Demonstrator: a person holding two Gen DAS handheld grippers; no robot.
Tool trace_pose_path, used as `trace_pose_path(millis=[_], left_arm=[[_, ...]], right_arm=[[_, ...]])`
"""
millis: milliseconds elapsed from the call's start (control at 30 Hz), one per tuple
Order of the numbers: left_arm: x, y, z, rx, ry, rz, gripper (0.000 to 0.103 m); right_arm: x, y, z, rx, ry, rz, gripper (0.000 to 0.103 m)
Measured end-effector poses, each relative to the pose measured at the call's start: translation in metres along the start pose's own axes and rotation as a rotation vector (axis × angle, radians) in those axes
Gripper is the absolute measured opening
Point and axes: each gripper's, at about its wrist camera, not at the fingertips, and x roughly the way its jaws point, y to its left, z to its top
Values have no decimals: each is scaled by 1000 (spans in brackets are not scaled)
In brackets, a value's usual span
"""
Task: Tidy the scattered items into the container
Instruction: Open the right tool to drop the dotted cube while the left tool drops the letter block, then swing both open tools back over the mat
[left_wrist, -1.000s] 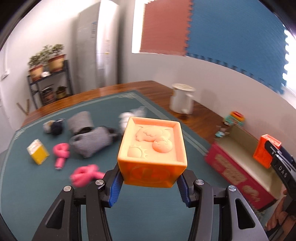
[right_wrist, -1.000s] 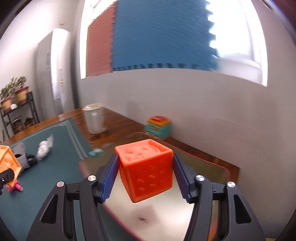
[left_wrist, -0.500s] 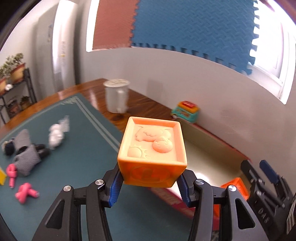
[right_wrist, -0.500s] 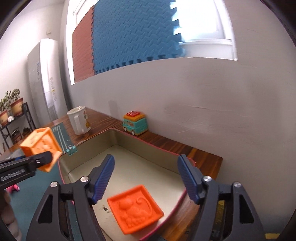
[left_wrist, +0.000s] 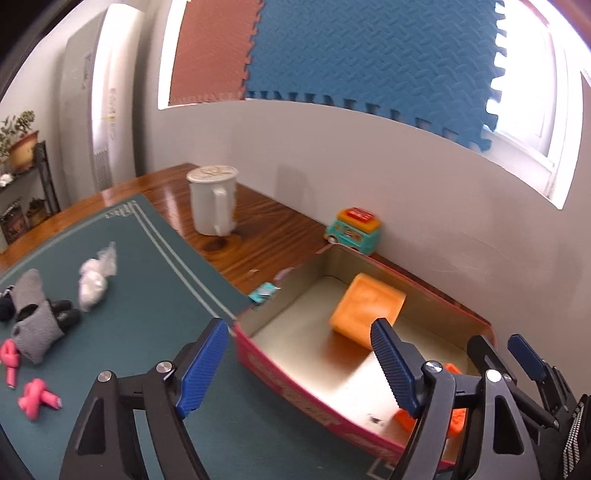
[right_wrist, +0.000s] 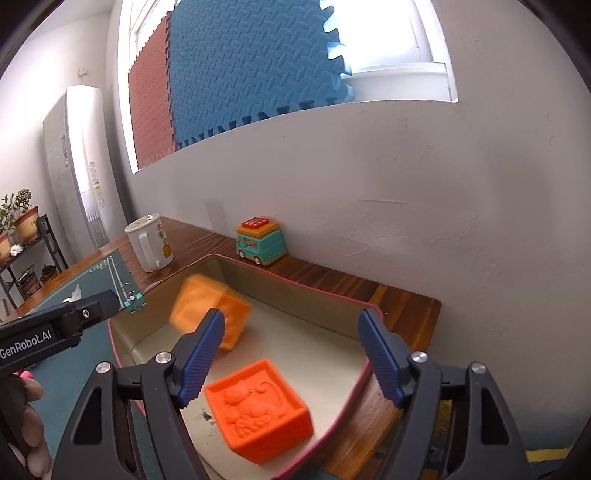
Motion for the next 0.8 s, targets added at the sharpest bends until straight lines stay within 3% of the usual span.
trace_pose_path(millis=[500,800], left_arm=[[-21,75,-18,8,-11,203,81],[-50,146,-38,-67,5,309,81]], right_arm=[[-10,74,-2,-112,-5,96,79],[-13,147,-6,-214,51,236,81]])
